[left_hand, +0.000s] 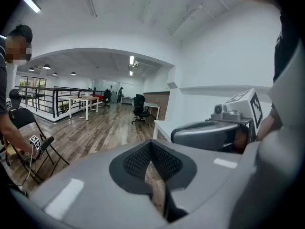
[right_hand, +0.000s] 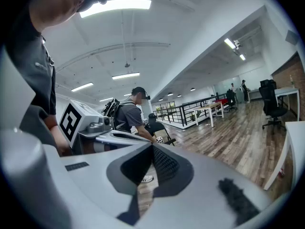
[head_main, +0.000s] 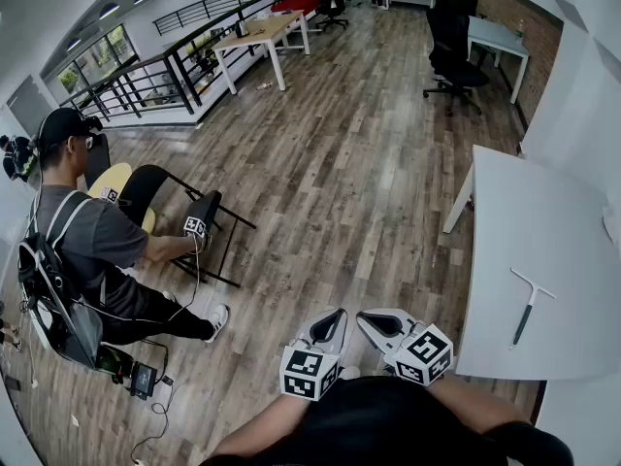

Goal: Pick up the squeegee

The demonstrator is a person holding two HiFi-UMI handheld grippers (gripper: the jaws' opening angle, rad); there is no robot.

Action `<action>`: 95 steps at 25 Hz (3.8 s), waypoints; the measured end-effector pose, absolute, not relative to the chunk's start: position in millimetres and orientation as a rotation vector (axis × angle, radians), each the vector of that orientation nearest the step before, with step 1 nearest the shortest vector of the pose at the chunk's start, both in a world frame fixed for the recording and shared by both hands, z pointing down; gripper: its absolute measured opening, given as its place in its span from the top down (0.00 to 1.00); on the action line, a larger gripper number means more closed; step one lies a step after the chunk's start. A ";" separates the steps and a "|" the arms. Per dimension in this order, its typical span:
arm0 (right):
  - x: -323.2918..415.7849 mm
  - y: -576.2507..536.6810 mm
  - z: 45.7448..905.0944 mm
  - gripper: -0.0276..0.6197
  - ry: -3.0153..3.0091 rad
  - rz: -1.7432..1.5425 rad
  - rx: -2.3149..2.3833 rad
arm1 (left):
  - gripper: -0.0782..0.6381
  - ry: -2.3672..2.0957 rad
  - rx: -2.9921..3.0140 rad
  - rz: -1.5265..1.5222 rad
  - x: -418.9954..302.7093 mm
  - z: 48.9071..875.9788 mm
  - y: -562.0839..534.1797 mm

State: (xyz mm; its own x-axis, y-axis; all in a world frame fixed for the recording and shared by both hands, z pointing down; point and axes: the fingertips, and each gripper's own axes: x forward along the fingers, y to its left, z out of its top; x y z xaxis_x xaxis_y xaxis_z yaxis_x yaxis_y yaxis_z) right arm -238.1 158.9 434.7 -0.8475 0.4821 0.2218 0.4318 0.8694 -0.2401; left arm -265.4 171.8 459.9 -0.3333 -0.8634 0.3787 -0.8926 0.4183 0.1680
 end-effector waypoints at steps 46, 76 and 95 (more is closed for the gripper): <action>-203.6 107.0 448.3 0.95 -2.834 0.383 0.242 | 0.88 -1.726 2.180 0.236 -235.3 466.9 104.2; -3.2 87.2 451.1 0.95 -2.663 0.488 1.053 | 0.88 -1.052 2.588 0.365 -37.2 474.8 68.6; 58.7 60.2 462.2 0.95 -2.628 0.560 1.154 | 0.88 -0.984 2.595 0.407 19.0 484.0 45.6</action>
State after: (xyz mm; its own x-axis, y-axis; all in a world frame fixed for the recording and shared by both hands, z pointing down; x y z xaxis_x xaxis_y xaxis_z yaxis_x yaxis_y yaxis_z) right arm 58.7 60.2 462.2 -0.6687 -0.6597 0.3429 -0.7422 0.6198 -0.2549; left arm 19.0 45.6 484.0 0.7202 -0.5828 0.3765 -0.6785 -0.7050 0.2066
